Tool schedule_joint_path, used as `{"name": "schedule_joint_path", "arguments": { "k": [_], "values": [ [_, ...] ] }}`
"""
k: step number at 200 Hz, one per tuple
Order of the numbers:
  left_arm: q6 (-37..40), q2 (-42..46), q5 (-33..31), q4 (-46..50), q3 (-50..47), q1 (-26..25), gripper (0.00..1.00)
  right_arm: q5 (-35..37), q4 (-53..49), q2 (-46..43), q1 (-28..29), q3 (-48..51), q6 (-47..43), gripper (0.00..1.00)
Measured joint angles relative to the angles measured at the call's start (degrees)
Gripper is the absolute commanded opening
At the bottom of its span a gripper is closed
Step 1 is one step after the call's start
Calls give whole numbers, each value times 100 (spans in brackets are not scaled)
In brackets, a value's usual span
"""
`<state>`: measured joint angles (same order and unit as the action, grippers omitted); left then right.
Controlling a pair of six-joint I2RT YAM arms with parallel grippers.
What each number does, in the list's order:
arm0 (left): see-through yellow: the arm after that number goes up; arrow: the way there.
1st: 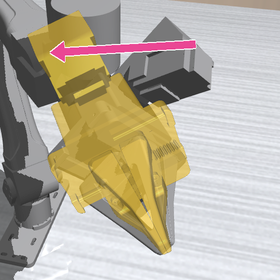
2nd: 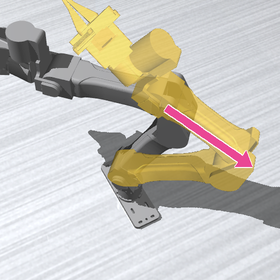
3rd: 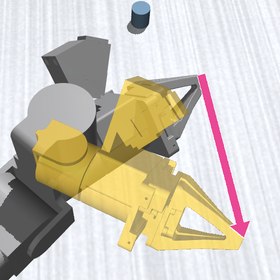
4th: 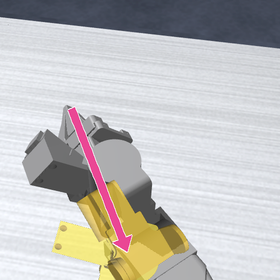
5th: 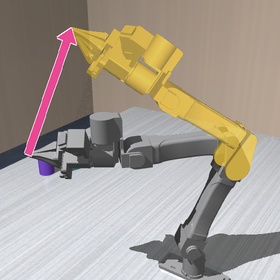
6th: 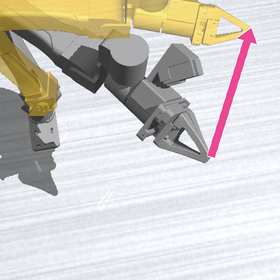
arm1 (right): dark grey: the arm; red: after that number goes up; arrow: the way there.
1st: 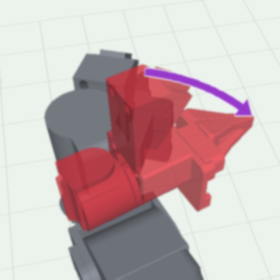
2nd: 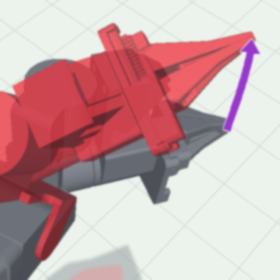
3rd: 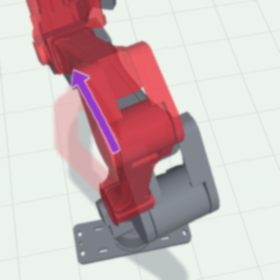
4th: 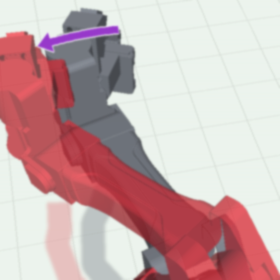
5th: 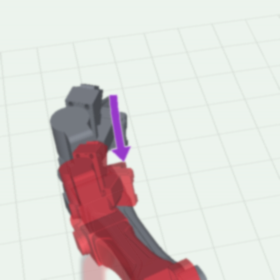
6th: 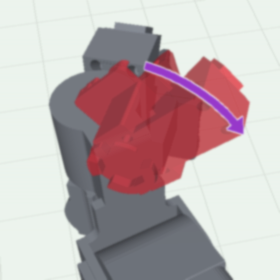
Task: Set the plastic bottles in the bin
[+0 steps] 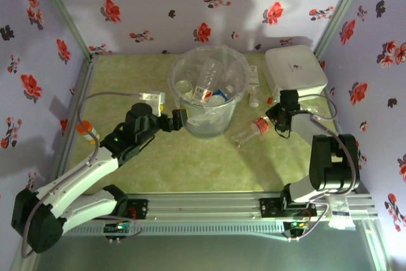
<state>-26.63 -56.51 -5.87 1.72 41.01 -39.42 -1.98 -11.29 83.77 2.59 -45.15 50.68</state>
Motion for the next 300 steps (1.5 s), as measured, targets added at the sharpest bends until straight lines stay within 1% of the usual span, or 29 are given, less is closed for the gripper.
{"name": "schedule_joint_path", "arguments": {
  "k": [24, 39, 53, 59, 64, 79, 90, 105, 129, 157, 181, 198, 218, 247, 255, 275, 300],
  "values": [
    [0, 0, 0, 0, 0, 0, 100, 13, -221, -396, 0, -225, -107, 21],
    [0, 0, 0, 2, 0, 0, 100, 42, -369, -737, 0, -385, -184, 21],
    [0, 0, 0, 0, 0, 0, 100, 83, -516, -1010, 0, -525, -264, 29],
    [0, 0, 0, 0, 0, 0, 100, 101, -564, -1088, 0, -579, -310, 37],
    [0, 0, 0, 0, 0, 0, 100, 125, -619, -1137, 2, -627, -380, 41],
    [0, 0, 0, -4, 0, 0, 100, 170, -726, -1150, 0, -715, -428, 50],
    [0, 0, 0, -4, 0, 0, 100, 168, -796, -1075, 0, -715, -466, 52],
    [0, 0, 0, -2, 0, 0, 100, 175, -800, -911, 2, -603, -446, 59],
    [0, 13, 0, 13, 0, 0, 100, 170, -791, -597, 2, -350, -372, 67],
    [0, 85, -2, 39, 0, 0, 100, 173, -656, -90, 2, -282, -350, 70],
    [0, 87, -2, 44, 0, 0, 100, 170, -420, 352, 2, -258, -306, 69],
    [0, 87, -2, 46, 0, 0, 100, 162, -240, 599, 2, -243, -234, 65],
    [2, 87, -2, 46, 2, 2, 100, 144, -92, 772, 2, -236, -184, 56],
    [11, 101, -2, 120, 46, 0, 100, 125, 37, 850, 2, -236, -157, 38],
    [28, 136, 0, 168, 74, 0, 100, 122, 61, 846, 2, -236, -173, 35],
    [223, 282, 24, 389, 249, 0, 100, 105, 74, 807, 2, -236, -162, 28],
    [667, 391, 50, 780, 763, 2, 100, 101, 33, 577, 2, -238, -214, 26]
  ]
}}
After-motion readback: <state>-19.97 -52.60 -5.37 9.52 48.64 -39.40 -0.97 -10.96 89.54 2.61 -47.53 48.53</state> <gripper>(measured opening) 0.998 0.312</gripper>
